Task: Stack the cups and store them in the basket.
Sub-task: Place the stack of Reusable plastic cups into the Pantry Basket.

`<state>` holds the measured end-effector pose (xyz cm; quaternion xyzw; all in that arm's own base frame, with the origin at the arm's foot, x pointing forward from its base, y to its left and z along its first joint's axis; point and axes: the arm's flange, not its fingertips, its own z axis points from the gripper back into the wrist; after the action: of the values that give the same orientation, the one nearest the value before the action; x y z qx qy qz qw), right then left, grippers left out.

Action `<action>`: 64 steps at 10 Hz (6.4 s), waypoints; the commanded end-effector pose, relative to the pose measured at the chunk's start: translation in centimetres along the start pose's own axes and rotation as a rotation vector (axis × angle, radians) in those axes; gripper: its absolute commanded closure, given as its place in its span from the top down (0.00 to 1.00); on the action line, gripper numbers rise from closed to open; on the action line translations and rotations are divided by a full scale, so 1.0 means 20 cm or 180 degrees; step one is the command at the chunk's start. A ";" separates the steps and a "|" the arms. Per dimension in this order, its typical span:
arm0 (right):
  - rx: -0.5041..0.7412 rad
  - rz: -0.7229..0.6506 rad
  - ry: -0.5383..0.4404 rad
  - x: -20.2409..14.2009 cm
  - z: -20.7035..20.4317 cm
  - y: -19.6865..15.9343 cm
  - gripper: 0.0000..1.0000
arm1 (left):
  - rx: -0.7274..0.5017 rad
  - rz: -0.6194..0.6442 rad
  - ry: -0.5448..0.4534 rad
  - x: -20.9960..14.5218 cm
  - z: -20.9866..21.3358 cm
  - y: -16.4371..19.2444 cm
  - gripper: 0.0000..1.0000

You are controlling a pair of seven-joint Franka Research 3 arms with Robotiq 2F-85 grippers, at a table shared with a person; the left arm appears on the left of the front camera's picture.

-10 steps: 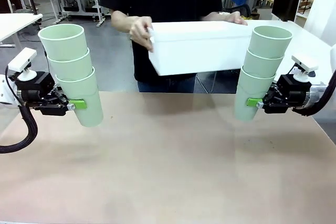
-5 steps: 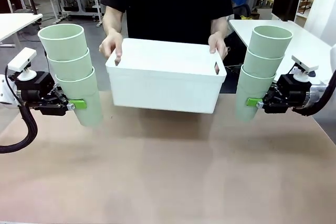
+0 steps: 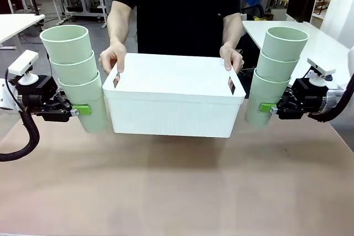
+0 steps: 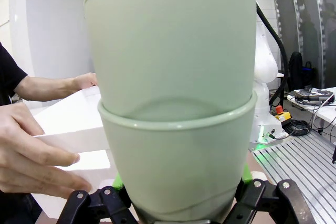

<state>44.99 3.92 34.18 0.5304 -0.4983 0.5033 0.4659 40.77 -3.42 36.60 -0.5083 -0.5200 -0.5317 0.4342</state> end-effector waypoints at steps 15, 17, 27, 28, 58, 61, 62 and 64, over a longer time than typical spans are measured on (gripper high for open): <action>0.0014 0.0025 0.0001 0.02 -0.01 0.00 0.85 | -0.0009 -0.0010 -0.0028 0.03 0.00 0.00 0.87; 0.0014 0.0025 0.0001 0.02 -0.01 0.00 0.85 | -0.0009 -0.0010 -0.0028 0.03 0.00 0.00 0.87; 0.0014 0.0025 0.0001 0.02 -0.01 0.00 0.85 | 0.0098 0.0278 0.0654 0.52 -0.02 0.04 0.87; 0.0014 0.0025 0.0001 0.02 -0.01 0.00 0.85 | 0.0096 0.0340 0.0837 0.61 -0.07 0.06 0.87; 0.0014 0.0025 0.0001 0.02 -0.01 0.00 0.85 | 0.0304 0.0066 0.4498 0.27 -1.38 0.78 1.00; 0.0014 0.0025 0.0001 0.02 -0.01 0.00 0.85 | 0.0257 0.0102 0.4412 0.35 -1.39 0.75 1.00; 0.0014 0.0025 0.0001 0.02 -0.01 0.00 0.85 | 0.0250 0.0109 0.4343 0.41 -1.37 0.74 1.00; 0.0014 0.0025 0.0001 0.02 -0.01 0.00 0.85 | 0.0122 0.0246 0.4043 0.57 -1.29 0.71 1.00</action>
<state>44.99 3.95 34.09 0.5310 -0.4976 0.5031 0.4661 51.93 -31.05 49.54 -0.0701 -0.1487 -0.7037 0.6912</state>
